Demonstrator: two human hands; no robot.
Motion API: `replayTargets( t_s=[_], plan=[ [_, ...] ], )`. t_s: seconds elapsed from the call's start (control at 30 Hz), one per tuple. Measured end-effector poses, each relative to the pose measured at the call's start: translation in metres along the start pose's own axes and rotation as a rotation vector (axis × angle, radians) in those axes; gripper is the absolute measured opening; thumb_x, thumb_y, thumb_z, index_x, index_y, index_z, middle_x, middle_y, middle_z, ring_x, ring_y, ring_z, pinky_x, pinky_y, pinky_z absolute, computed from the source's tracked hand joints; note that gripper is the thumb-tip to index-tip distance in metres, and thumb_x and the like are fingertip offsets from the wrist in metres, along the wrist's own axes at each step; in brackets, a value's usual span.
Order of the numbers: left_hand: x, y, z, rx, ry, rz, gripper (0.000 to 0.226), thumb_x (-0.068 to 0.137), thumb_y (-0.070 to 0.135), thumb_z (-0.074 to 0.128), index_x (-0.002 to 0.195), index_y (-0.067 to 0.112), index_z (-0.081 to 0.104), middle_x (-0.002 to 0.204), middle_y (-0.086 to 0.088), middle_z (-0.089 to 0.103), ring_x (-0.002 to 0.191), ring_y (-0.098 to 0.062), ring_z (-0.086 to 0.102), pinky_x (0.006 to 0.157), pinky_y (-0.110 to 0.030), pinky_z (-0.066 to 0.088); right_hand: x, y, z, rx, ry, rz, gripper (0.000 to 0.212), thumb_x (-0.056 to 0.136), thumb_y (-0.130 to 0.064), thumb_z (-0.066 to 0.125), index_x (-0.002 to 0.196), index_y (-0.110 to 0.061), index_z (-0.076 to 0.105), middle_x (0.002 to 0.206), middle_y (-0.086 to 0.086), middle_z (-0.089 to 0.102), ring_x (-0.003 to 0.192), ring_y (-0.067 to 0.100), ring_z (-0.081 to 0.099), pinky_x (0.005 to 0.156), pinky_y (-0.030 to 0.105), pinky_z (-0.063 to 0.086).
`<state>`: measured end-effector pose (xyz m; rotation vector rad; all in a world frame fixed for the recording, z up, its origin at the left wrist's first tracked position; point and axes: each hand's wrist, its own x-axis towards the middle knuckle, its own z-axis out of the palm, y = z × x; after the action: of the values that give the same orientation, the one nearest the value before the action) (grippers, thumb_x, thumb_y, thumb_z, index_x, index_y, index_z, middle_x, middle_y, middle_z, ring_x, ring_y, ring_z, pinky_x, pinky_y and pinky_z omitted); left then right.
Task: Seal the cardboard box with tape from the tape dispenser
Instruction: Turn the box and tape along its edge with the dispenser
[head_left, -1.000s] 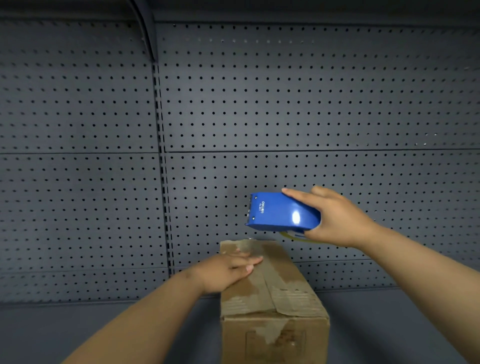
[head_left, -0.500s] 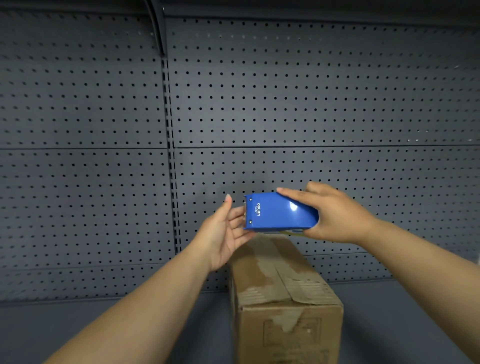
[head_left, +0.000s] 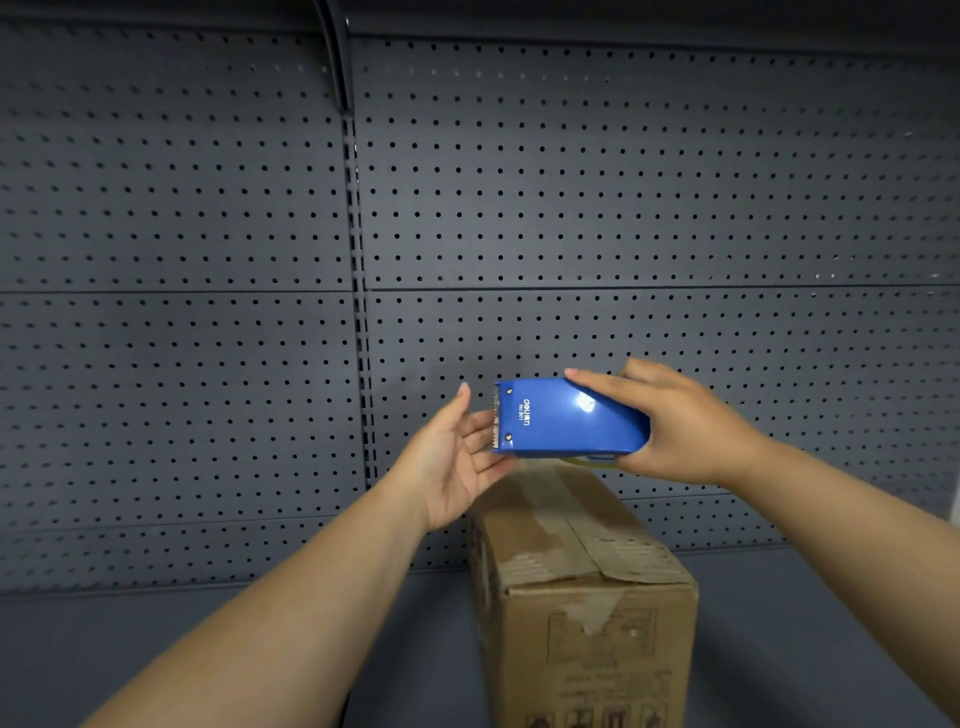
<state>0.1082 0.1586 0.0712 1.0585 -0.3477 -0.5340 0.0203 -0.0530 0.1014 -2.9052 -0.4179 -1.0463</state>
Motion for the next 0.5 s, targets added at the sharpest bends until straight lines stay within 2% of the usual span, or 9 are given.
replayTargets(
  t_s=[0.13, 0.27, 0.37, 0.43, 0.5],
  plan=[
    [0.0, 0.001, 0.0, 0.01, 0.033, 0.005, 0.025, 0.09, 0.032, 0.053, 0.1, 0.01, 0.06, 0.091, -0.009, 0.071, 0.083, -0.02, 0.068, 0.077, -0.033, 0.055, -0.001, 0.0, 0.004, 0.024, 0.014, -0.003, 0.085, 0.068, -0.032, 0.074, 0.135, -0.05, 0.025, 0.084, -0.002, 0.042, 0.079, 0.015, 0.042, 0.067, 0.035, 0.045],
    [0.001, 0.002, 0.0, 0.078, 0.122, 0.02, 0.024, 0.091, 0.007, 0.051, 0.113, 0.001, 0.056, 0.09, -0.014, 0.07, 0.075, -0.019, 0.07, 0.065, -0.029, 0.059, -0.001, -0.003, 0.005, 0.034, 0.02, -0.009, 0.083, 0.069, -0.034, 0.073, 0.135, -0.051, 0.025, 0.085, 0.0, 0.044, 0.08, 0.016, 0.043, 0.067, 0.037, 0.047],
    [-0.001, 0.002, 0.005, 0.152, 0.182, 0.032, 0.02, 0.092, 0.003, 0.048, 0.11, 0.0, 0.054, 0.088, -0.016, 0.07, 0.062, -0.017, 0.071, 0.055, -0.028, 0.06, -0.004, -0.003, 0.004, 0.034, 0.014, -0.017, 0.082, 0.07, -0.033, 0.072, 0.135, -0.05, 0.026, 0.086, 0.0, 0.045, 0.081, 0.016, 0.044, 0.068, 0.038, 0.048],
    [-0.006, 0.002, 0.01, 0.192, 0.192, 0.052, 0.011, 0.093, 0.004, 0.047, 0.097, 0.003, 0.057, 0.083, -0.014, 0.069, 0.056, -0.015, 0.07, 0.055, -0.029, 0.059, -0.007, 0.0, 0.003, 0.032, 0.013, -0.02, 0.083, 0.069, -0.034, 0.072, 0.135, -0.051, 0.024, 0.086, 0.0, 0.044, 0.081, 0.016, 0.043, 0.07, 0.037, 0.047],
    [-0.011, 0.003, 0.014, 0.246, 0.197, 0.08, 0.012, 0.093, 0.007, 0.047, 0.087, 0.006, 0.058, 0.081, -0.011, 0.067, 0.053, -0.013, 0.068, 0.056, -0.029, 0.058, -0.01, 0.003, -0.002, 0.044, 0.008, -0.013, 0.085, 0.069, -0.035, 0.072, 0.134, -0.053, 0.02, 0.086, -0.001, 0.043, 0.081, 0.015, 0.042, 0.07, 0.034, 0.044]
  ],
)
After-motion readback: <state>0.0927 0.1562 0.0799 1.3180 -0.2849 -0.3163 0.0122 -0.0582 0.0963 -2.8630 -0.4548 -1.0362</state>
